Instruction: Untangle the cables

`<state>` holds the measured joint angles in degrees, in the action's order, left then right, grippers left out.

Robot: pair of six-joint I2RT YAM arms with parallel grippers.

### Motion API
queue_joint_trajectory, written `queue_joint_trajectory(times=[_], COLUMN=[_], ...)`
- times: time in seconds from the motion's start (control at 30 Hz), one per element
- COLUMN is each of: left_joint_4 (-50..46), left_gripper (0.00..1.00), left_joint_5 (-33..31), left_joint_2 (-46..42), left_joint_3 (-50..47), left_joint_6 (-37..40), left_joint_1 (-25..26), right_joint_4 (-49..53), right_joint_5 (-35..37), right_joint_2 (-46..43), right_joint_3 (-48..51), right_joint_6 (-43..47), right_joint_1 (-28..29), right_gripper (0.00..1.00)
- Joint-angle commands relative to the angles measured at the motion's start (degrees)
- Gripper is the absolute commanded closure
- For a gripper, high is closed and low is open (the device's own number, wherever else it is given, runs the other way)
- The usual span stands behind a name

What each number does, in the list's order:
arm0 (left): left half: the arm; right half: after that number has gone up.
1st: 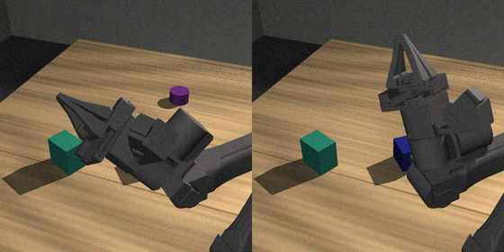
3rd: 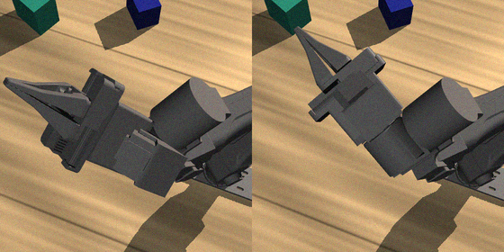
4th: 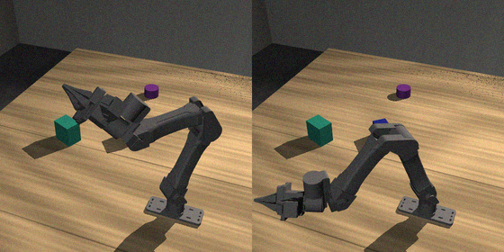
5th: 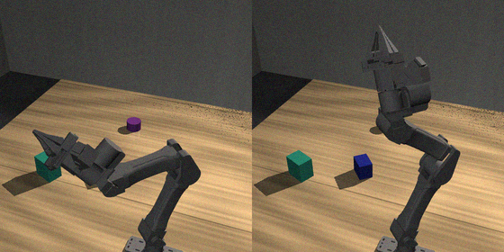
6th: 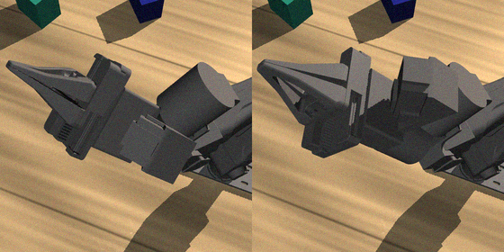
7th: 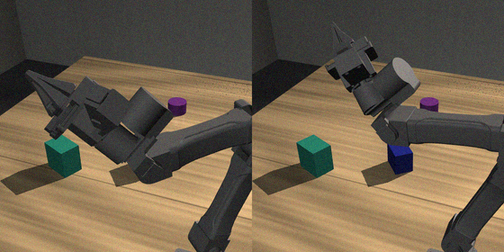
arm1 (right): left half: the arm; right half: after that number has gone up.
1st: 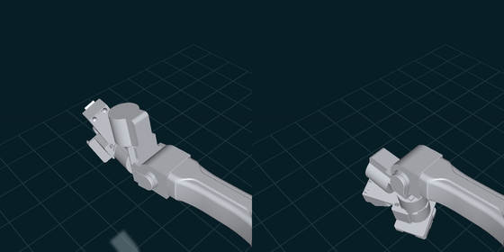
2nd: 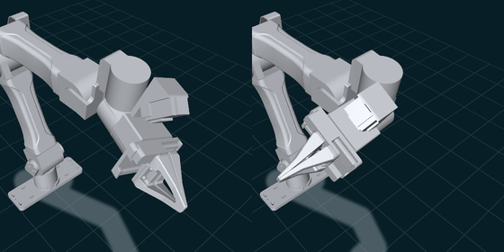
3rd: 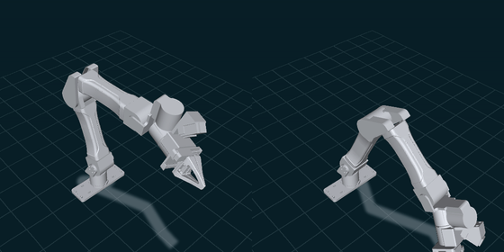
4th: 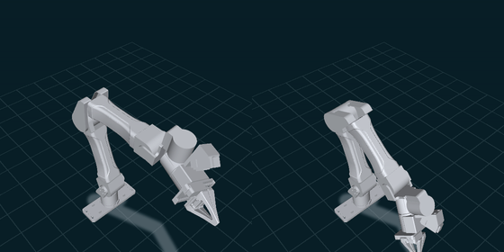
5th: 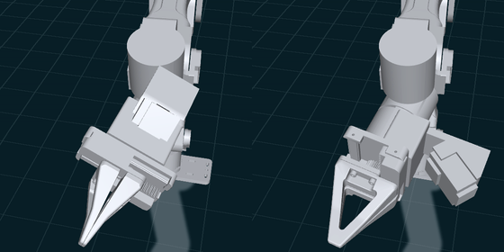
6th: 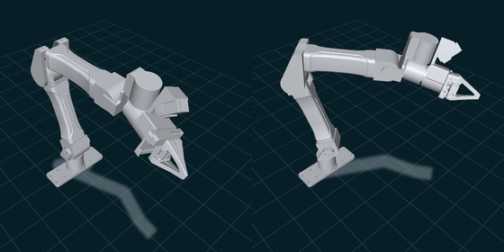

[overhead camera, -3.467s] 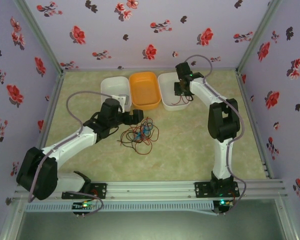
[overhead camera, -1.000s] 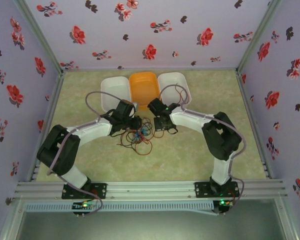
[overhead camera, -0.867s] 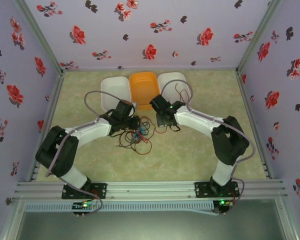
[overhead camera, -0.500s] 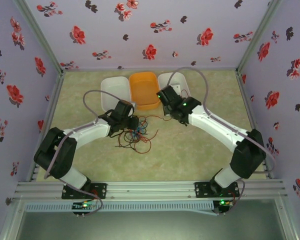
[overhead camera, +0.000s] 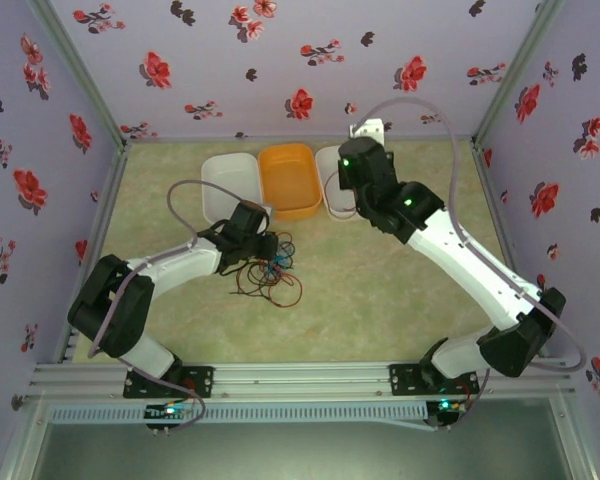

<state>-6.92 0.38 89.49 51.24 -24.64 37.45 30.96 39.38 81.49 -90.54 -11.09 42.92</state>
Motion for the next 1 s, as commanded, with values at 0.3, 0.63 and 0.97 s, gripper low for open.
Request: queue_joint_trajectory(times=[0.3,0.63,0.97], left_joint_4=[-0.11,0.59,0.00], left_gripper=[0.75,0.36,0.00], left_joint_5=[-0.91,-1.95,-4.55], left_joint_2=[-1.92,-4.57,-7.29], left_joint_3=[0.27,0.52,1.75], left_joint_6=[2.49,2.76,3.44], left_joint_1=[1.44,1.45,1.39], right_joint_4=[-2.16,-0.46,3.68], right_joint_5=[9.08,6.57,2.23], right_joint_2=[15.59,24.51,31.68], right_joint_3=[-18.73,-27.19,-29.27], right_joint_6=[15.87,15.49,11.11], right_joint_1=[-3.39,-7.85,-12.61], right_gripper=[1.00,1.00,1.00])
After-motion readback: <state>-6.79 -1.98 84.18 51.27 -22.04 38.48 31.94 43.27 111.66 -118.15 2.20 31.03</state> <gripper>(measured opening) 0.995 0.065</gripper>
